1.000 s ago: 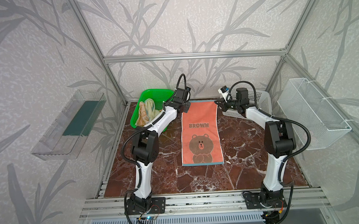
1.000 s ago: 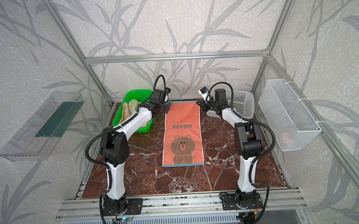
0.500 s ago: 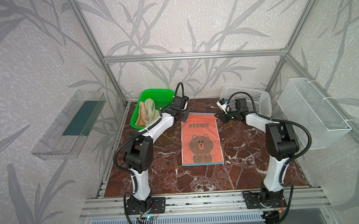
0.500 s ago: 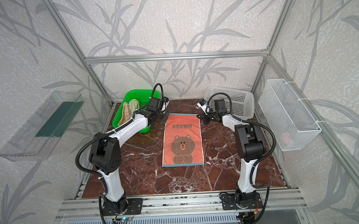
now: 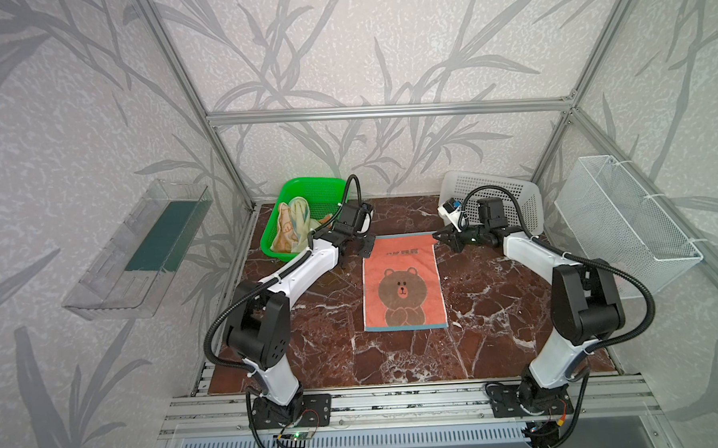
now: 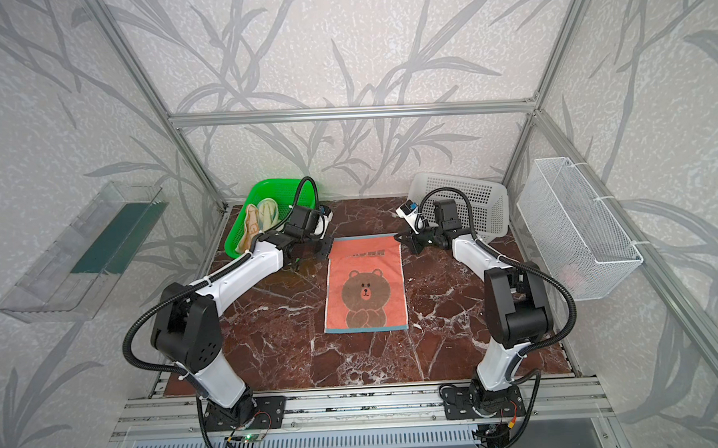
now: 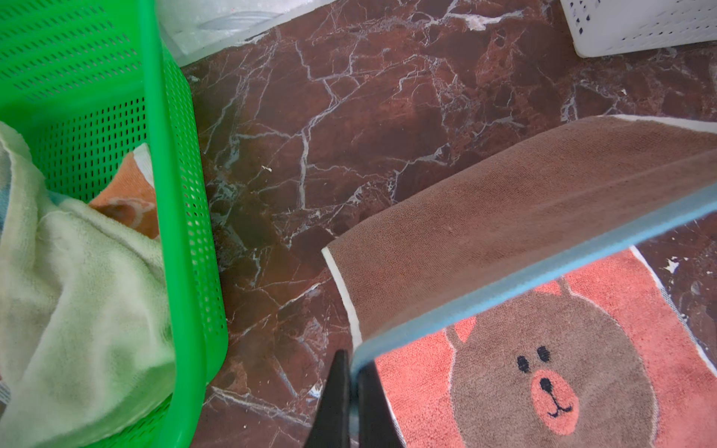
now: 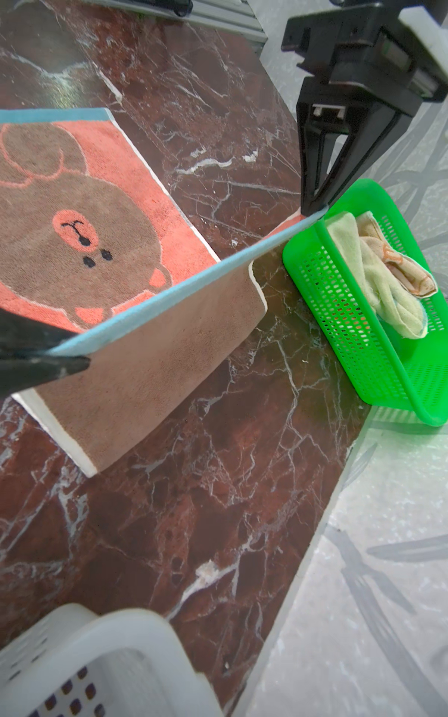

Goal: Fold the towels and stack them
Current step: 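Lift the far towel edge with both grippers and fold it toward the robot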

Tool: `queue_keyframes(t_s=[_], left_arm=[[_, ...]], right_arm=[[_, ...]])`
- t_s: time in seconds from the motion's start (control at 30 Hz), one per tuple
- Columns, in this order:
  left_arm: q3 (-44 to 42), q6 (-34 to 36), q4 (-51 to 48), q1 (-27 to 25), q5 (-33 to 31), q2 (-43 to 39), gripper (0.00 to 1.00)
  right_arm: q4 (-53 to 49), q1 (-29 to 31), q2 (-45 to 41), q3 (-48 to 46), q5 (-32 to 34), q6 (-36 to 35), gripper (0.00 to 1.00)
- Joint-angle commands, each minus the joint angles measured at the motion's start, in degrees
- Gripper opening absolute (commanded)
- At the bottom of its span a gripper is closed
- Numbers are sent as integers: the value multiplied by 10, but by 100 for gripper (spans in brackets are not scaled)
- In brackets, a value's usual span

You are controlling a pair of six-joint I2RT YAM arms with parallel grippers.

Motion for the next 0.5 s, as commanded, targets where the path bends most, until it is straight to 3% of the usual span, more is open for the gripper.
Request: queue_keyframes(t_s=[0.0, 0.47], left_arm=[[-15, -15, -19, 0, -13, -41, 0], [-86, -32, -27, -22, 3, -85, 0]], right_arm=[[-66, 2, -35, -12, 27, 5, 0], [-139, 5, -77, -64, 43, 42, 0]])
